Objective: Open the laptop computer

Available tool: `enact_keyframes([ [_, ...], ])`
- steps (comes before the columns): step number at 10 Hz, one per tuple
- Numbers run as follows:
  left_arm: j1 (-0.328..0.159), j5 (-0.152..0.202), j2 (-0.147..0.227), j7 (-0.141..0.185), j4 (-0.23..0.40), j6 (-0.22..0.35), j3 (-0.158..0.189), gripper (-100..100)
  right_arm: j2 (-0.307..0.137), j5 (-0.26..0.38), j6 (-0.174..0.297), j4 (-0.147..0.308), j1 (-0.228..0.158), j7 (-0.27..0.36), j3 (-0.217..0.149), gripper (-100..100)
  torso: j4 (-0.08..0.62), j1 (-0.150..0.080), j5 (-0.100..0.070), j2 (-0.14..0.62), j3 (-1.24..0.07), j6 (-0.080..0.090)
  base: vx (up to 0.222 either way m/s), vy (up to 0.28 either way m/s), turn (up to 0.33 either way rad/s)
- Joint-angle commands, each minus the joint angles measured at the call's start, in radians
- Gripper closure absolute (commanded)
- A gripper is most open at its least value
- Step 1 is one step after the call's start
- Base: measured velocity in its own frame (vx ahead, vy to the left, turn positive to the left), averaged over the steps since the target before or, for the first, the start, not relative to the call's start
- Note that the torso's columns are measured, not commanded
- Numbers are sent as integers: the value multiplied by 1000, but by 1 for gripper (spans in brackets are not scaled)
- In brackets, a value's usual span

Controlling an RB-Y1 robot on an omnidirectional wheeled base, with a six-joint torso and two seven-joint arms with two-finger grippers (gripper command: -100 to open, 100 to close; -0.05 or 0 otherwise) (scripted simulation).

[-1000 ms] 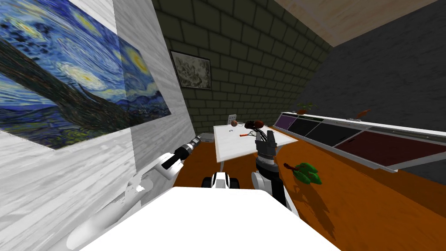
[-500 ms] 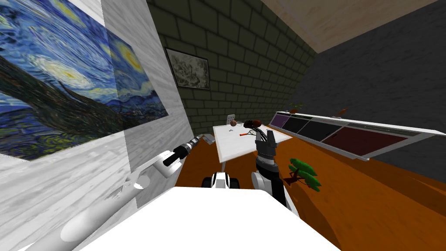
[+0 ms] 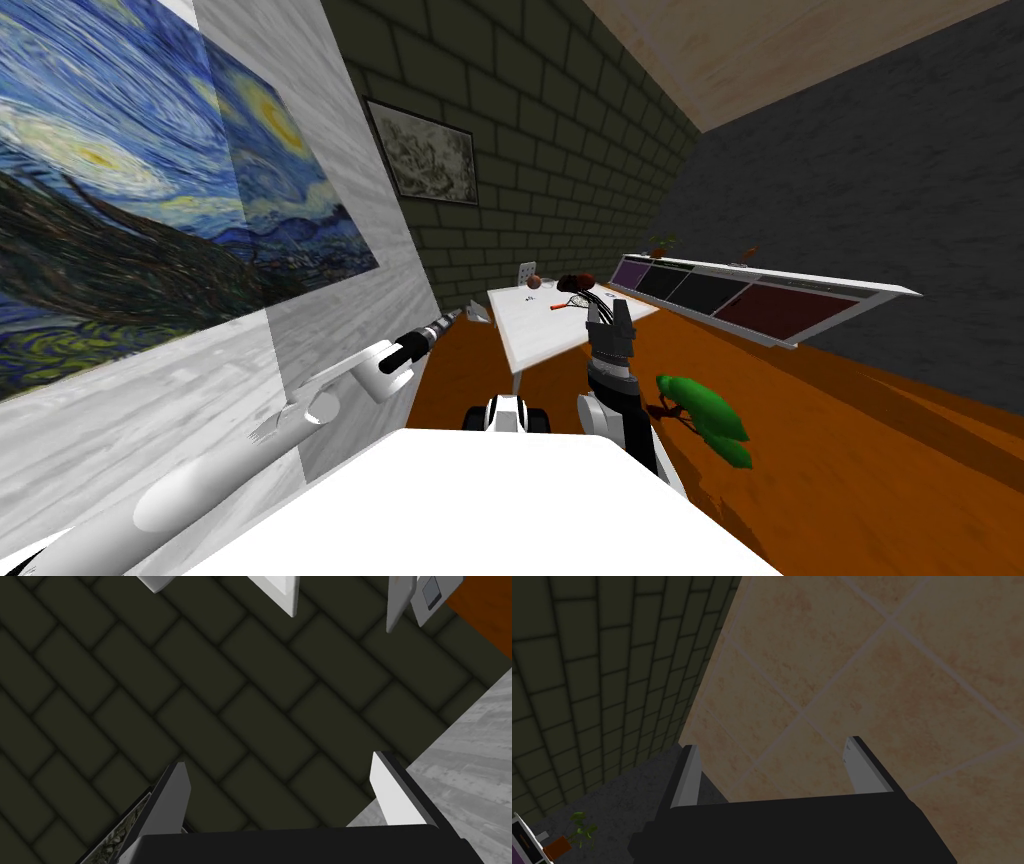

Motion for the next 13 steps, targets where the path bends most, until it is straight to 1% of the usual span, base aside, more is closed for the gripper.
enact_keyframes([
  [1, -6, 2, 17, 8, 2, 24, -3, -100, 0, 0, 0, 0, 0, 0, 0, 0, 0, 1, 0, -1, -1, 0, 1, 54, -31],
  [2, -13, 2, 5, 3, 31, 13, -2, -100, 0, 0, 0, 0, 0, 0, 0, 0, 0, -1, 0, 0, 0, 0, 42, 10, -50],
  [3, -6, -3, 8, 7, 17, 21, -4, -100, 0, 0, 0, 0, 0, 0, 0, 0, 0, -2, -1, -2, -1, 0, 27, 5, -16],
  [7, 0, 12, 74, 51, -99, 98, 0, -100, 0, 0, 0, 0, 0, 0, 0, 0, 0, 3, 1, 0, 0, 0, 44, 15, 49],
  [13, 10, 35, 175, 120, -275, 218, 6, -100, 0, 0, 0, 0, 0, 0, 0, 0, 0, 1, 0, 2, 1, 0, 56, 16, 50],
])
